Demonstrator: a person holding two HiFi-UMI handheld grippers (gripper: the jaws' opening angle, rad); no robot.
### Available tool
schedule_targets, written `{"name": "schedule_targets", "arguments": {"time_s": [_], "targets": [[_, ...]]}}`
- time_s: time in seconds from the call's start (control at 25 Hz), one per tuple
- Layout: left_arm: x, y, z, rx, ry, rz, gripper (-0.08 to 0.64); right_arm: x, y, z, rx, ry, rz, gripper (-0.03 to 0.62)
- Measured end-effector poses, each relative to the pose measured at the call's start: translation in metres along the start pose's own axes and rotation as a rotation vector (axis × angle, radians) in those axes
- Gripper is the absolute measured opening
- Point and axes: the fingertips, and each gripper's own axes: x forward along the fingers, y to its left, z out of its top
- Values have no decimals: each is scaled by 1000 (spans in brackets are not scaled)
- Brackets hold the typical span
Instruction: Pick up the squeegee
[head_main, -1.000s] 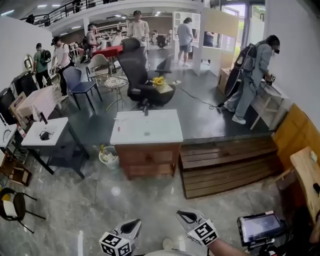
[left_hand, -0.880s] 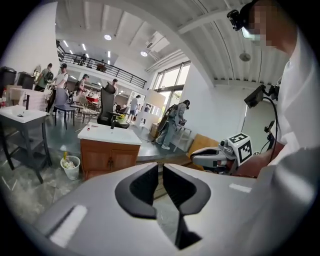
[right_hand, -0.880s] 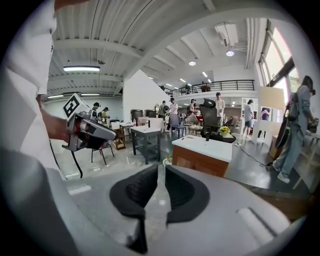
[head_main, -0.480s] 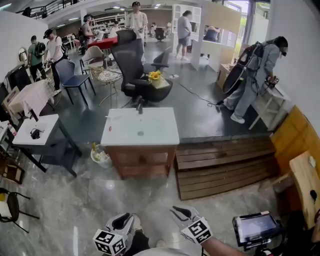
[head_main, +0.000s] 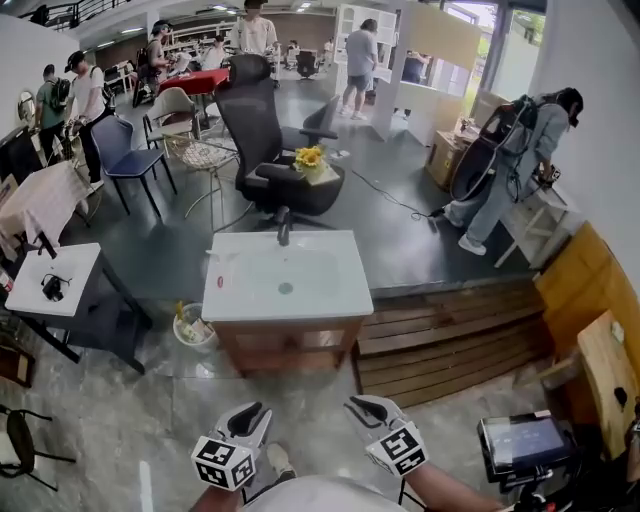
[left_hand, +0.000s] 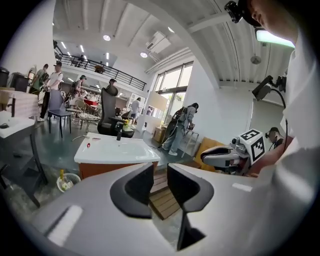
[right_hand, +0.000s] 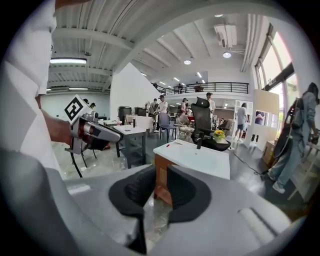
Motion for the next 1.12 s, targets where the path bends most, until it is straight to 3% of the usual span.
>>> {"name": "schedule_targets", "arguments": {"time_s": [0.24,0.52,0.72,1.12], "targets": [[27,88,31,22,-6,24,95,81,-20,36,3,-15,-31,52],[50,162,45,-14,-20,126,98,133,-38,63,-12,-5,-34,52],[86,212,52,-31,-3,222,112,183,-71,71,-17,1,13,52],[200,322,86,-73,30,439,133,290,-196,112,-63,-16,115,52]]}}
